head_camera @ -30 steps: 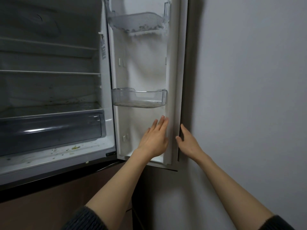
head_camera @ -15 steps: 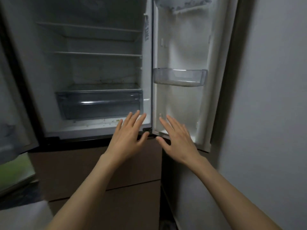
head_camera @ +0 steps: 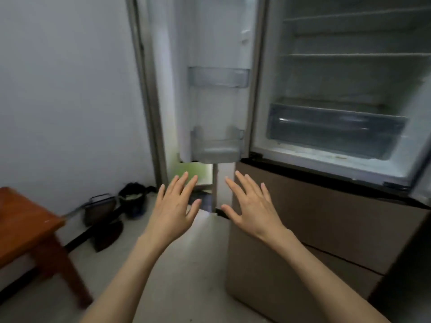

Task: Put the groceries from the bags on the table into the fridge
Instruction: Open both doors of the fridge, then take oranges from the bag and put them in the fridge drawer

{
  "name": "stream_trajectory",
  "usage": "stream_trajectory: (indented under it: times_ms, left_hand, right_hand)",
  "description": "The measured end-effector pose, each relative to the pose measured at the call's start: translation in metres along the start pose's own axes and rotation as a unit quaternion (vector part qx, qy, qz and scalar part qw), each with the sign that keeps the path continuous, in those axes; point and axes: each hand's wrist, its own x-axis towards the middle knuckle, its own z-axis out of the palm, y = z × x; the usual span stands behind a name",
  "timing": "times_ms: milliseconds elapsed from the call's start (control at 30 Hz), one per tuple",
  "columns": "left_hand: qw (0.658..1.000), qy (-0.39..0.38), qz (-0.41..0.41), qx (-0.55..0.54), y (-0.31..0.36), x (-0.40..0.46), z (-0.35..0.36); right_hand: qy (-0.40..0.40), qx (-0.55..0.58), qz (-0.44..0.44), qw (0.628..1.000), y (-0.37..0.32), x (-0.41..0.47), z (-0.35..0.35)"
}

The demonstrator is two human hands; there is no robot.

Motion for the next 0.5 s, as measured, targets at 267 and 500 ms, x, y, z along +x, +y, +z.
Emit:
stream_trajectory:
  times_ms: [267, 500]
  left_hand:
    - [0.986, -0.012, -0.159, 0.055, -0.174, -0.146, -0.081]
    - [0.952, 0.006, -0.286, 0.111, -0.295, -0.267, -0.166]
  right_hand:
    - [-0.061, 0.074, -0.136, 0.986, -0.215, 0.011, 0.091]
    - [-0.104, 0.150, -0.243, 0.953, -0.402, 0.016, 0.145]
